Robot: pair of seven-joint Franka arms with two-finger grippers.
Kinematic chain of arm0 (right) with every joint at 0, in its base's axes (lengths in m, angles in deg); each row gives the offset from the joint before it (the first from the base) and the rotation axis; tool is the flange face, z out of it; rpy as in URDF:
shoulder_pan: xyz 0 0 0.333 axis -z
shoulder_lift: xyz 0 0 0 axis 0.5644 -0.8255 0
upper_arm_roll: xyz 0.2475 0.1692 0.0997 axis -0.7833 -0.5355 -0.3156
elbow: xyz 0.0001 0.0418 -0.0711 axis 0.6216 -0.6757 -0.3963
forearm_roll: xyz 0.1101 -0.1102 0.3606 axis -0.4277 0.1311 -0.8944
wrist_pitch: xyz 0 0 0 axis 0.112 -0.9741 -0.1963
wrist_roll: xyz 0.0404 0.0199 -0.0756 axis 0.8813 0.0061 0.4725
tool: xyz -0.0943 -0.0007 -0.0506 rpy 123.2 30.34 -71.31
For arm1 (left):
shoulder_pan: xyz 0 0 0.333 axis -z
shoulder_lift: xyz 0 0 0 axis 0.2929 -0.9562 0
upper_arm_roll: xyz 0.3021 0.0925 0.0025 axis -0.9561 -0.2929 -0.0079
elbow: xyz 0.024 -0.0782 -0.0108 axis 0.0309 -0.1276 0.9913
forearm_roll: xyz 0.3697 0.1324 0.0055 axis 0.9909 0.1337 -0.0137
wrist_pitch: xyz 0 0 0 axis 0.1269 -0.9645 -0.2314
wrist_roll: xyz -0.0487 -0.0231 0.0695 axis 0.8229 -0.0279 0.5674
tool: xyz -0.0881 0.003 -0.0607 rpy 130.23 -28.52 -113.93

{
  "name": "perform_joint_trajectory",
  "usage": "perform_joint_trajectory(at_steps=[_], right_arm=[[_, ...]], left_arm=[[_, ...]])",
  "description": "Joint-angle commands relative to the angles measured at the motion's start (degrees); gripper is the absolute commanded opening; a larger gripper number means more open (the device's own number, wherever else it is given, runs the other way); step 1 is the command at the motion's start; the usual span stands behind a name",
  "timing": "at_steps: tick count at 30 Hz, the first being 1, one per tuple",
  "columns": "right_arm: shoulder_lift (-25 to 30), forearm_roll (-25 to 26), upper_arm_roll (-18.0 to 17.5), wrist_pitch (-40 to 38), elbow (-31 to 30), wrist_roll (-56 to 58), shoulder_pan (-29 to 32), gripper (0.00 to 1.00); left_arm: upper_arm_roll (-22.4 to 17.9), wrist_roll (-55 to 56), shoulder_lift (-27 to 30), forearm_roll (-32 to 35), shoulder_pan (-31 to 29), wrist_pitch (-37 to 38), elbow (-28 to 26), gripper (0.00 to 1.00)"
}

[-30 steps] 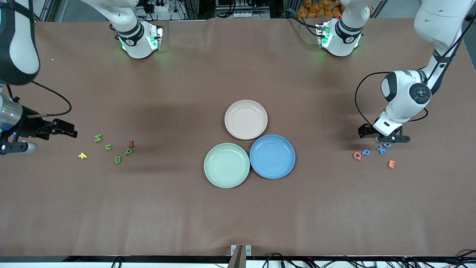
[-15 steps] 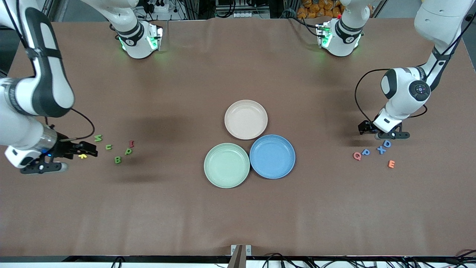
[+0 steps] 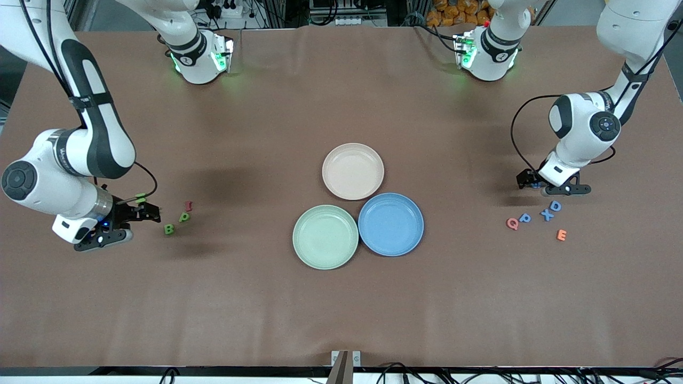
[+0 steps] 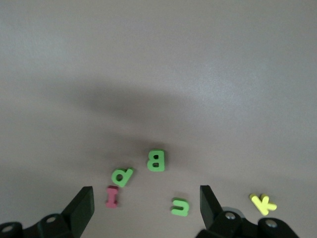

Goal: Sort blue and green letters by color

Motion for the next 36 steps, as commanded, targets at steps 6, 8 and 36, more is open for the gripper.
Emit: perform_joint_trajectory(at_steps=[6, 8, 36], right_arm=[[-2.32, 1.17, -0.39, 9.71, -4.46, 3.48, 0.92, 0.92], [-3.19, 1.52, -0.39, 10.24, -4.46, 3.48, 0.84, 0.91], [-5.48, 1.7, -0.31, 17.89, -9.03, -5.48, 0.75, 0.65]], left_arm=[[-0.67, -0.43, 1.64, 1.36, -0.51, -0.96, -1.86, 1.0], [-0.67, -0.43, 1.55, 1.36, -0.51, -0.96, -1.94, 1.0], [-0.67, -0.43, 1.46, 1.36, -0.33, -0.96, -1.68, 0.03]])
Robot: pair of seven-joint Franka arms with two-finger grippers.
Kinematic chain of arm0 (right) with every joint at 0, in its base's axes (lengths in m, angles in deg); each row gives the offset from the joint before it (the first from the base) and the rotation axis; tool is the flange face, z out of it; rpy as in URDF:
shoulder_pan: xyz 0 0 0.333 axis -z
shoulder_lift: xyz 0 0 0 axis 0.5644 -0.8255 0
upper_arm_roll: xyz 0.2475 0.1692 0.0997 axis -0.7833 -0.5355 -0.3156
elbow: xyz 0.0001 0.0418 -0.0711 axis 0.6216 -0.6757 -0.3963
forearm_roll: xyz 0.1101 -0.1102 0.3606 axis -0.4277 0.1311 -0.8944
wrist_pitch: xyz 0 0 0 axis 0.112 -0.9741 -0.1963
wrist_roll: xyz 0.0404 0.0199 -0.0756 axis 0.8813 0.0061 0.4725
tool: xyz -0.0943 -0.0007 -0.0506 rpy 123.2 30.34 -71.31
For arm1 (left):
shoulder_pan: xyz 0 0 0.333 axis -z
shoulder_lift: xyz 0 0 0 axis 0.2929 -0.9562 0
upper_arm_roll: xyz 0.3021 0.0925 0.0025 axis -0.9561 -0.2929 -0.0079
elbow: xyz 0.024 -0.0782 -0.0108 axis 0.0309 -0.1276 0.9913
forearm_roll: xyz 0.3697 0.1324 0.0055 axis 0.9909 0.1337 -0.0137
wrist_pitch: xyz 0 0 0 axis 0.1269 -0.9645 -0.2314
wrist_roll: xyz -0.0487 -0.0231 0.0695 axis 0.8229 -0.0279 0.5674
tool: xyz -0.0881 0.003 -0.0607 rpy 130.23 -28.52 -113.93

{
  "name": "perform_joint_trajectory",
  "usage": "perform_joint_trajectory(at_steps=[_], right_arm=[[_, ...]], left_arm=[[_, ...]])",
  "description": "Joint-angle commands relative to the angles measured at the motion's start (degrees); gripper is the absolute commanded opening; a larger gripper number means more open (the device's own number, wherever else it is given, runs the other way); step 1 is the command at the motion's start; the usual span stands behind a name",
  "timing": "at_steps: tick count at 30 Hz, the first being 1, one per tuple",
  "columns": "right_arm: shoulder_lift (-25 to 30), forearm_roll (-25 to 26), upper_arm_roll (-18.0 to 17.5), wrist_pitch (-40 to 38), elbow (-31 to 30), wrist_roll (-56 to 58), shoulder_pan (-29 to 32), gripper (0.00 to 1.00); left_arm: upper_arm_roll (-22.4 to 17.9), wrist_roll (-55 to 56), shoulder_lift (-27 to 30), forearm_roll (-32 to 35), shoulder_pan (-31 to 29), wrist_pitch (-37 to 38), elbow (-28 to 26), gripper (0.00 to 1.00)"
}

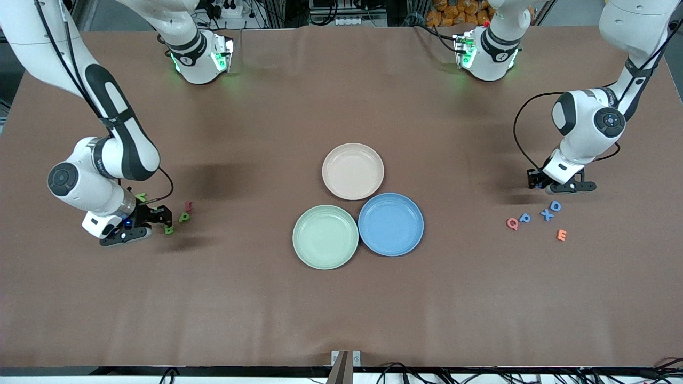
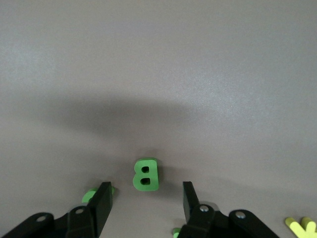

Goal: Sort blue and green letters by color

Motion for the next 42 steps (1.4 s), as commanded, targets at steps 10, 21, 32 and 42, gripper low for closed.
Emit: perform_joint_trajectory(at_steps=[10, 21, 32, 42], right_arm=[[-2.33, 0.93, 0.23, 2.61, 0.02, -4.67, 0.19, 0.58], [-2.95, 1.11, 0.49, 2.79, 0.02, -8.19, -1.57, 0.52], [-3.38, 2.77, 1.02, 2.88, 0.46, -8.19, -1.39, 0.51], [-4.0, 3.04, 1.11, 3.23, 0.82, -8.2, -1.3, 0.48]], left_arm=[[0.02, -0.37, 0.25, 1.31, 0.07, -0.92, -0.45, 0.0], [0.11, 2.17, 3.42, 1.23, 4.63, -0.31, 1.84, 0.0], [0.11, 13.94, 3.59, 1.23, 14.83, -0.22, 6.75, 0.0], [0.55, 27.04, 2.01, 0.61, 23.27, 8.73, 16.86, 0.0]])
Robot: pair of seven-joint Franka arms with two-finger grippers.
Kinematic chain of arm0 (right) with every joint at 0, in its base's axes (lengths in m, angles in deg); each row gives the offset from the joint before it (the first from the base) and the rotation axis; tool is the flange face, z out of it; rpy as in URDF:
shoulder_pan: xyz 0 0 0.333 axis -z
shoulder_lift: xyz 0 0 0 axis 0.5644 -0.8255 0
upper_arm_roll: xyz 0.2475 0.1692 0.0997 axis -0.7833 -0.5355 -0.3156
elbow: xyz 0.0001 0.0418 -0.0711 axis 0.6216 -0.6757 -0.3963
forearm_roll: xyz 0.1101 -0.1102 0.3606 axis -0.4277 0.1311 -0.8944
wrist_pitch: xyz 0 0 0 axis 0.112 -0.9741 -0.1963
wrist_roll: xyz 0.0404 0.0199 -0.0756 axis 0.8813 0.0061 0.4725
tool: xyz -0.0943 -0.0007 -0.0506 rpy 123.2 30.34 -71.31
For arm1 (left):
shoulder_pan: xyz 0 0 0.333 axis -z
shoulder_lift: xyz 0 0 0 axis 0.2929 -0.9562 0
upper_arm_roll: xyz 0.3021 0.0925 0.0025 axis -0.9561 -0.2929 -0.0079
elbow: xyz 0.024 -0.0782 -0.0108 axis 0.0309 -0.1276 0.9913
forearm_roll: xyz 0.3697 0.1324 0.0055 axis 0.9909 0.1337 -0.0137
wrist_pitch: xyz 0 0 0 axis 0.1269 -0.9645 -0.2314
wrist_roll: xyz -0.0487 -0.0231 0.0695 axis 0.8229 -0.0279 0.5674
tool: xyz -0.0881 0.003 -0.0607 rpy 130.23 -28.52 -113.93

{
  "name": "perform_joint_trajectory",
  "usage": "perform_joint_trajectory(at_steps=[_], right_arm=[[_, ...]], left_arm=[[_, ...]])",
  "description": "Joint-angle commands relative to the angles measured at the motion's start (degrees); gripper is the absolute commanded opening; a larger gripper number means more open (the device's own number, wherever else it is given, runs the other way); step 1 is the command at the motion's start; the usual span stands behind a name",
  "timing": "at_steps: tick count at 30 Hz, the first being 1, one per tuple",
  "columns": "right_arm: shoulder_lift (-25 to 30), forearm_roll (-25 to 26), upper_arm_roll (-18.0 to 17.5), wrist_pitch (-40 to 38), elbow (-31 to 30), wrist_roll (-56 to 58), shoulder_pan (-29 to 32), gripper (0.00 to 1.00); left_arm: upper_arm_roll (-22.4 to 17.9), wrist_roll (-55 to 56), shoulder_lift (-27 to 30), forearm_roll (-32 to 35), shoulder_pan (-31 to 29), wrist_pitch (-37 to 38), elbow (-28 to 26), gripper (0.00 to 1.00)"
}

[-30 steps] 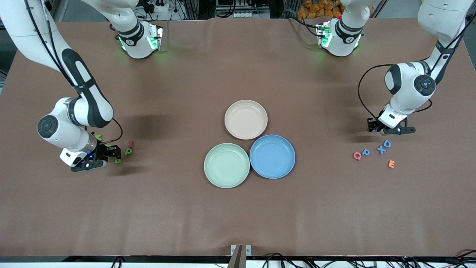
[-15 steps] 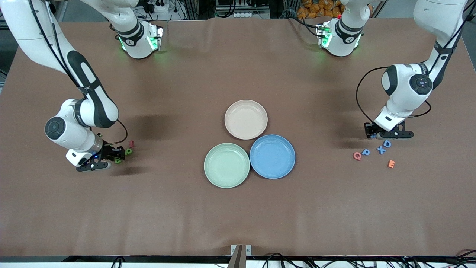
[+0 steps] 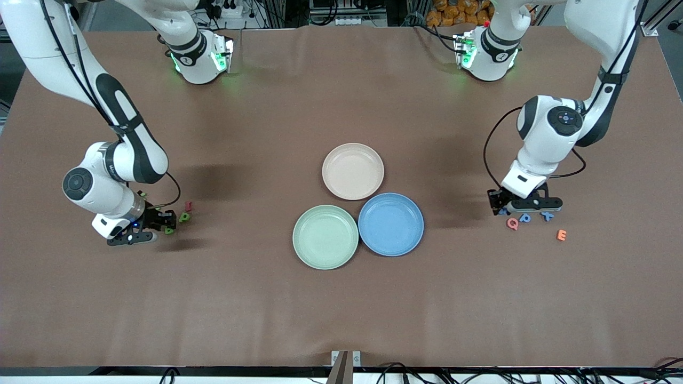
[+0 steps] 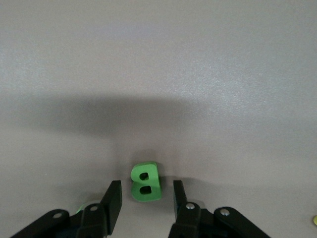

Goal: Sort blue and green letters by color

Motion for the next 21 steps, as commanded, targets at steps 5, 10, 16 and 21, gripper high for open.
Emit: perform_joint_trajectory(at_steps=[5, 10, 16, 21], right_arm=[[-0.99, 1.69, 0.14, 0.76, 0.75, -1.61, 0.13, 0.47], [-1.42, 1.69, 0.14, 1.19, 0.84, -1.61, 0.13, 0.46], [-1.86, 1.69, 0.22, 1.81, 0.84, -1.61, 0.13, 0.43], [-1.95, 1.69, 0.22, 1.81, 0.84, -1.61, 0.13, 0.37]], left_arm=[[-0.23, 14.71, -2.6, 0.48, 8.03, 10.66, 11.18, 0.0], [-0.15, 22.62, -5.5, 0.48, 12.51, 13.3, 16.11, 0.0], [-0.15, 29.83, -8.75, 0.83, 17.09, 14.1, 19.19, 0.0], [0.82, 34.31, -12.0, 1.18, 19.37, 14.1, 22.53, 0.0]])
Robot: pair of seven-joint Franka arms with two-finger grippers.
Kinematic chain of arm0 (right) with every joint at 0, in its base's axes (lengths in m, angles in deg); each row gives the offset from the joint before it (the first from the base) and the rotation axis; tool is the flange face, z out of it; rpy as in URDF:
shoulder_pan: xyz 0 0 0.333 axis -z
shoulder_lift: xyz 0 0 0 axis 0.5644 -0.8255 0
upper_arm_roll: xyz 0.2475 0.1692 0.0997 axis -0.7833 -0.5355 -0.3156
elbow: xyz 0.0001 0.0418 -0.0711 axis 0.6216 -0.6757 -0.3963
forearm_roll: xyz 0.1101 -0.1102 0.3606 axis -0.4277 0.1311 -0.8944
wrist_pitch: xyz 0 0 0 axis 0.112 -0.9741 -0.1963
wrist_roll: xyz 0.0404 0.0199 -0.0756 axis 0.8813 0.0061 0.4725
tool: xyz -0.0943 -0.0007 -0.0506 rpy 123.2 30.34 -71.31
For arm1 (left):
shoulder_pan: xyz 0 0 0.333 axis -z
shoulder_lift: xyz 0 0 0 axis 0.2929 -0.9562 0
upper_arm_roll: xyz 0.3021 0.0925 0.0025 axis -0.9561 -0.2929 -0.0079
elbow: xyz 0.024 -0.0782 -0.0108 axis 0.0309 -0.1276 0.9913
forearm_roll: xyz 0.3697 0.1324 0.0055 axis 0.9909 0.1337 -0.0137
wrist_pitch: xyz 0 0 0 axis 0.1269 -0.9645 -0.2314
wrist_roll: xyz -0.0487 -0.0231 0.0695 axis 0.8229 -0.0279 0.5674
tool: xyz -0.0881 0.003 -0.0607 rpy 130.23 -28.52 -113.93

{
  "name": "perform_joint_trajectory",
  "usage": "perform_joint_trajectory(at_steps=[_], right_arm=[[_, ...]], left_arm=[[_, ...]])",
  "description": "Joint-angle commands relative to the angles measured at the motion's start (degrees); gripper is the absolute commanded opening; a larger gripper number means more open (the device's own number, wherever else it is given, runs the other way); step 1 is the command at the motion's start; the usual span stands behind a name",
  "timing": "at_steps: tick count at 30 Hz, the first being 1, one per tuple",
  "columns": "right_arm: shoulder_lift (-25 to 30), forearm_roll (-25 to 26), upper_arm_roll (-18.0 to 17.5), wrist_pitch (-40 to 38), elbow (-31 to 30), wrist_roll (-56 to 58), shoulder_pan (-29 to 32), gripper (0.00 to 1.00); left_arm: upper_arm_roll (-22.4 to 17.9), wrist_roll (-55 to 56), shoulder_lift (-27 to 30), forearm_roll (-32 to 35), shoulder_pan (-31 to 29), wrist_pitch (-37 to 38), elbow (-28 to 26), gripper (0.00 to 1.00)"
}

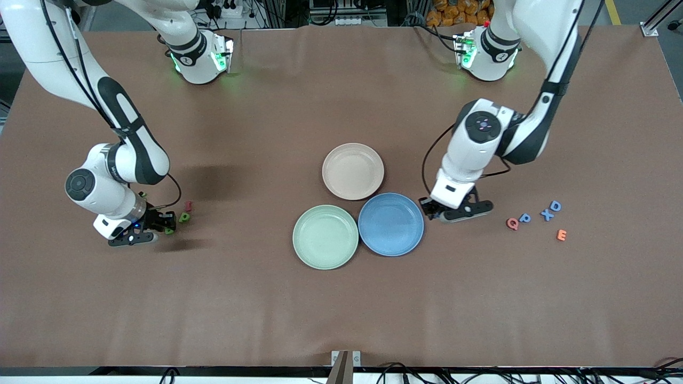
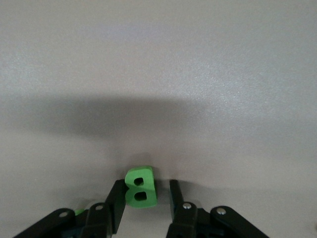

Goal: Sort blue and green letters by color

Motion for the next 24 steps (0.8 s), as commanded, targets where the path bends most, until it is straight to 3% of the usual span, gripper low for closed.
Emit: perform_joint_trajectory(at_steps=[1, 9, 15, 24], right_arm=[[-0.82, 1.55, -0.03, 0.3, 0.76, -1.6, 0.13, 0.34], [-0.65, 1.46, -0.03, -0.32, 1.19, -1.6, 0.13, 0.0], [1.54, 1.2, -0.38, -4.0, 2.69, -4.41, -0.31, 0.0], [4.45, 0.58, -1.08, -18.41, 11.82, -16.88, -6.54, 0.0]], left_arm=[[0.38, 5.67, -4.61, 1.27, 2.28, 1.2, 5.84, 0.0], [0.73, 7.61, -7.42, 1.27, 3.08, 1.2, 8.39, 0.0], [0.73, 8.58, -12.52, 1.36, 3.08, 1.2, 13.05, 0.0], [0.82, 9.1, -14.1, 1.36, 3.08, 1.11, 13.32, 0.0]])
